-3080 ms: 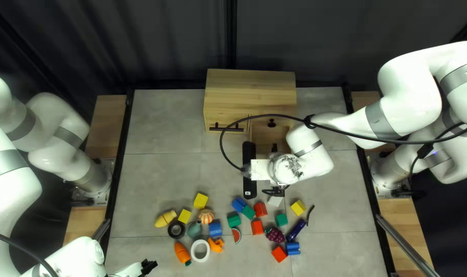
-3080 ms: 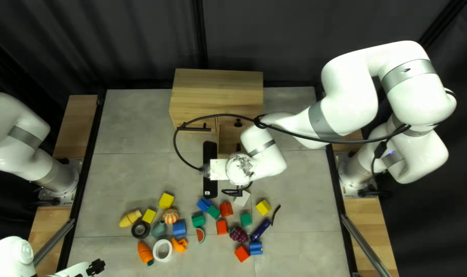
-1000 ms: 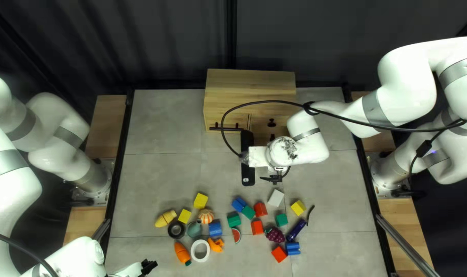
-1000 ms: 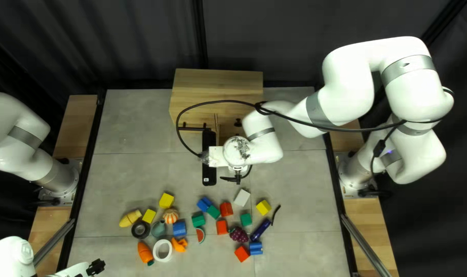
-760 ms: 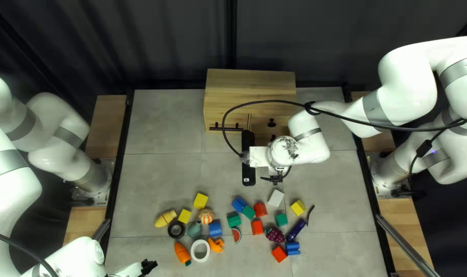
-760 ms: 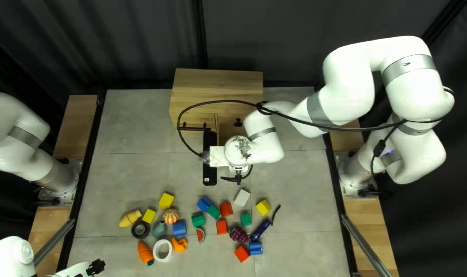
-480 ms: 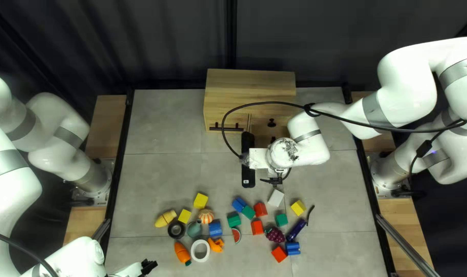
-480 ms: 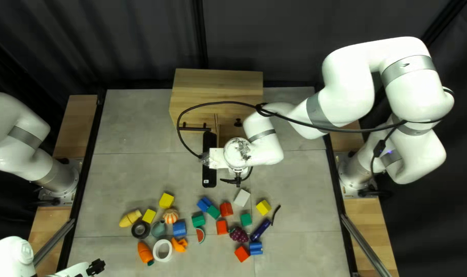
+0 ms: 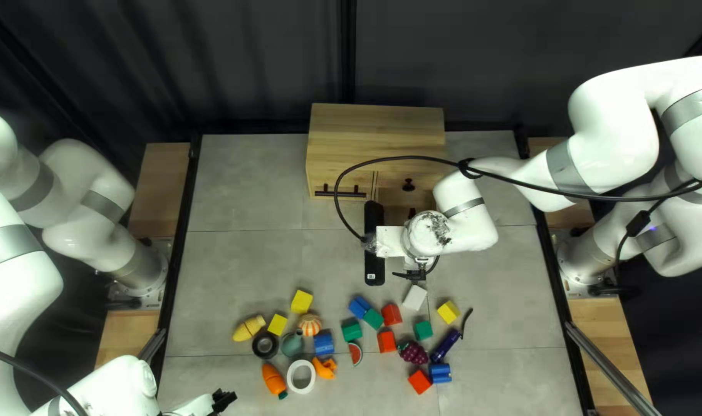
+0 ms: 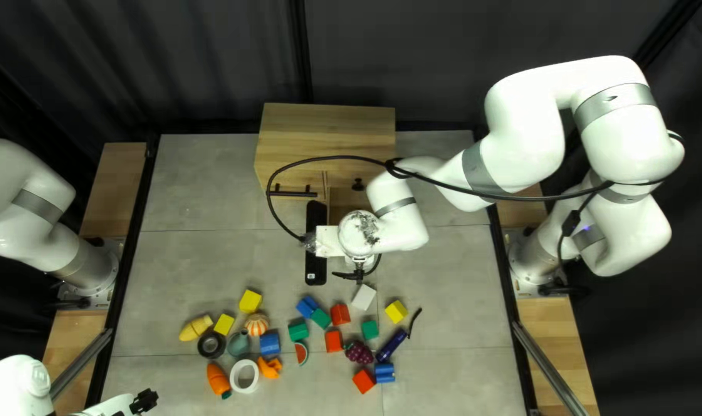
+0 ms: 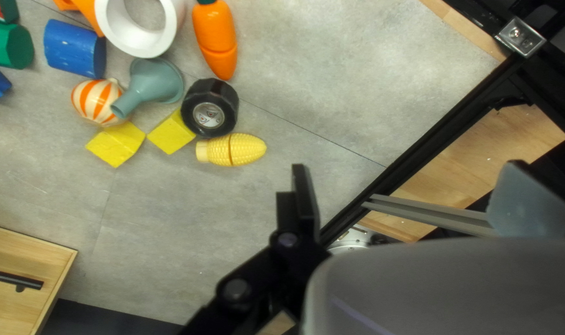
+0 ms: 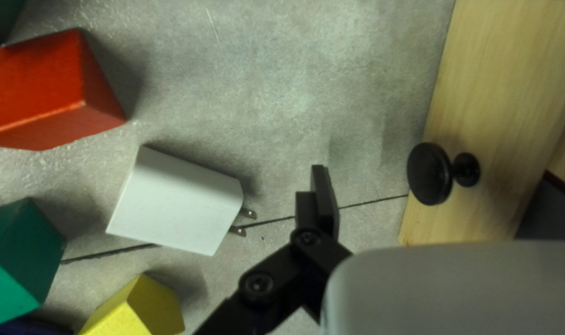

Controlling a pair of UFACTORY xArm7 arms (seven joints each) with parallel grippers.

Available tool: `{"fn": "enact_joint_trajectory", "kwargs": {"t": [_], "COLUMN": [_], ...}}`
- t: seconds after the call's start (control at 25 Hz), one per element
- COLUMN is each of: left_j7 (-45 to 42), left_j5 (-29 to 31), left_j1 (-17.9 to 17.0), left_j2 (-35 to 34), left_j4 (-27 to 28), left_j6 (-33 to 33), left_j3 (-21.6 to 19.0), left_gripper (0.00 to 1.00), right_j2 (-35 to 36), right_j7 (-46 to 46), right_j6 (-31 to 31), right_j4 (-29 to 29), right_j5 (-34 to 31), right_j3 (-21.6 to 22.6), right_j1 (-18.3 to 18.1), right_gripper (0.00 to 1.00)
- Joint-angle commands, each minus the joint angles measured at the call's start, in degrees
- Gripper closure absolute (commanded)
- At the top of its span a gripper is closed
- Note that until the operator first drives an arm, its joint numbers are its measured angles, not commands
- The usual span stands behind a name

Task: Open drawers and place objects into drawer and close

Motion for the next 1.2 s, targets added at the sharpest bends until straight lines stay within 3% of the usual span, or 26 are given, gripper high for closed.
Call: {"fn": "enact_joint_trajectory", "kwargs": {"t": [0.04,1.2], "left_j7": [0.0,0.0], "left_j5": [0.0,0.0], "left_j1": [0.0,0.0], "left_j2": [0.0,0.0], "left_j4": [0.0,0.0], "left_j6": [0.0,0.0], "left_j3": [0.0,0.0], "left_gripper": [0.0,0.0], "right_j2": [0.16,-1.04], "right_j7": [-0.61,-0.95], "right_j6": [0.05,1.35], "right_j4": [0.35,0.63], "right_j5": [0.42,0.01], "right_j3": [0.15,0.84], "right_j1": [-0.11,0.75], "right_gripper": [0.0,0.0]}}
